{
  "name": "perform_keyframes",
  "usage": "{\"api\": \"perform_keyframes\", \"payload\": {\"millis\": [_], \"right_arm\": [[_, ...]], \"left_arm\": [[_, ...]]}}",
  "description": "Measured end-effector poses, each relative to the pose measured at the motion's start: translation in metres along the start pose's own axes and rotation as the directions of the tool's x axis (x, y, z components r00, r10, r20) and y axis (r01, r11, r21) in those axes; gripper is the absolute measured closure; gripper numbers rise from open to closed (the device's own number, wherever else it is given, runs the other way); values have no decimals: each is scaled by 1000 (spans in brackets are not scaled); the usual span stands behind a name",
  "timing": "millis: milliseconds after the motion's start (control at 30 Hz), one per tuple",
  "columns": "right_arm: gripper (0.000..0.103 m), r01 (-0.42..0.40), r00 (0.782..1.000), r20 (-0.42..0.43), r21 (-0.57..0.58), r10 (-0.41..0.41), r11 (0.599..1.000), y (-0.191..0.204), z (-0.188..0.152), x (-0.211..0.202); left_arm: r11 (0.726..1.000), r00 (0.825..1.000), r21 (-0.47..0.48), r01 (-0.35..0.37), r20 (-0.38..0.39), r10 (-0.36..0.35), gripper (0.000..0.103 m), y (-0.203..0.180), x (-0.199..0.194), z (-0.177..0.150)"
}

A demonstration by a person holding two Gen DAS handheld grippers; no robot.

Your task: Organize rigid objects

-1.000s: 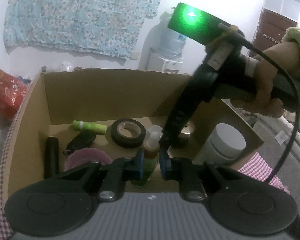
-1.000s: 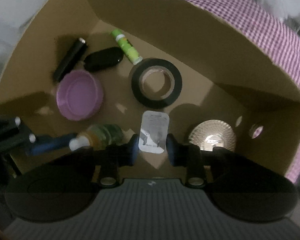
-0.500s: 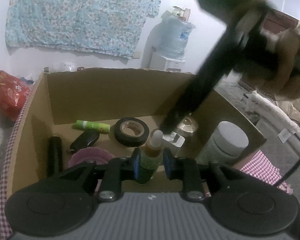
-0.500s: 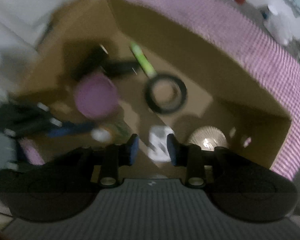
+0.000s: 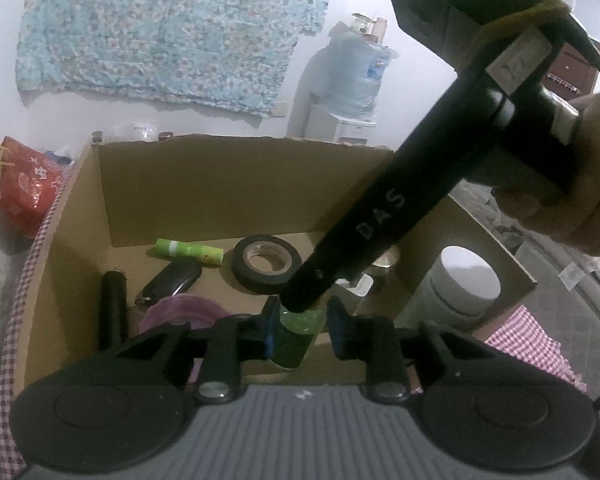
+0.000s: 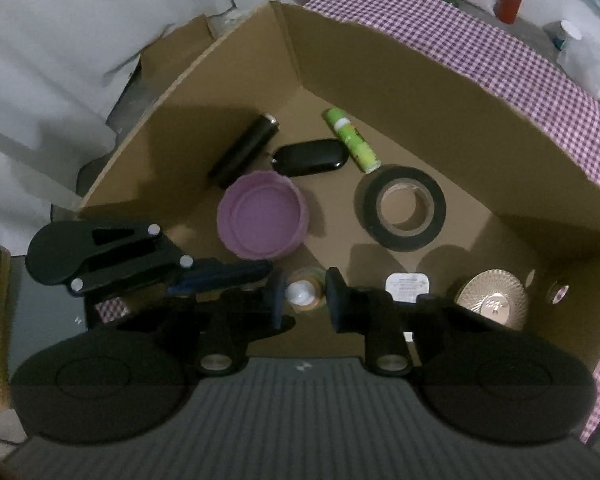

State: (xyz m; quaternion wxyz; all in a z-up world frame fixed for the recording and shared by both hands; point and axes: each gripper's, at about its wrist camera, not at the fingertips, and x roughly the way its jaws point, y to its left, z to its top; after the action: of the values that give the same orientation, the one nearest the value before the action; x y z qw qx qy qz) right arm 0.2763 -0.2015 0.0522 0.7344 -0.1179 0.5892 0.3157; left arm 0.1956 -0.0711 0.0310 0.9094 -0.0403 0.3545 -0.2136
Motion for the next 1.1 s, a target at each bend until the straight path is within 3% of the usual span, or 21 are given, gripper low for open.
{"api": "perform_keyframes", "payload": {"millis": [67, 333, 433, 533, 600, 667, 800, 967, 1100], "right_arm": [[84, 23, 1000, 17, -23, -23, 999, 4, 0, -1], [85, 49, 997, 65, -21, -47, 999, -5, 3, -8], [85, 73, 995, 74, -40, -70, 997, -4, 2, -5], [84, 95, 993, 76, -71, -89, 993, 2, -3, 0], [78, 90, 994, 75, -65, -85, 994, 4, -2, -4], [66, 83, 992, 103, -54, -77, 995, 5, 1, -12], [62, 69, 981, 184, -50, -58, 996, 11, 14, -32], [63, 14, 995, 100, -81, -6, 997, 33, 40, -2], [63, 50, 999, 17, -111, -49, 993, 49, 65, 40]], "left_arm": [[1000, 1000, 10, -19, 6, 19, 88, -1, 0, 1], [1000, 1000, -8, -12, 26, 12, 91, 0, 7, 9], [1000, 1000, -19, -4, 8, 4, 90, 1, 10, 7], [1000, 999, -18, 12, 40, -11, 82, 2, -5, 0], [1000, 998, -25, 13, 63, -11, 77, 1, -18, -4], [1000, 996, -25, -1, 88, 3, 75, 2, -35, -10], [999, 993, -29, -46, 106, 49, 75, 8, -62, -19], [995, 990, -64, -71, 121, 79, 75, 19, -86, -26], [995, 988, -62, -74, 133, 82, 75, 19, -98, -30]]}}
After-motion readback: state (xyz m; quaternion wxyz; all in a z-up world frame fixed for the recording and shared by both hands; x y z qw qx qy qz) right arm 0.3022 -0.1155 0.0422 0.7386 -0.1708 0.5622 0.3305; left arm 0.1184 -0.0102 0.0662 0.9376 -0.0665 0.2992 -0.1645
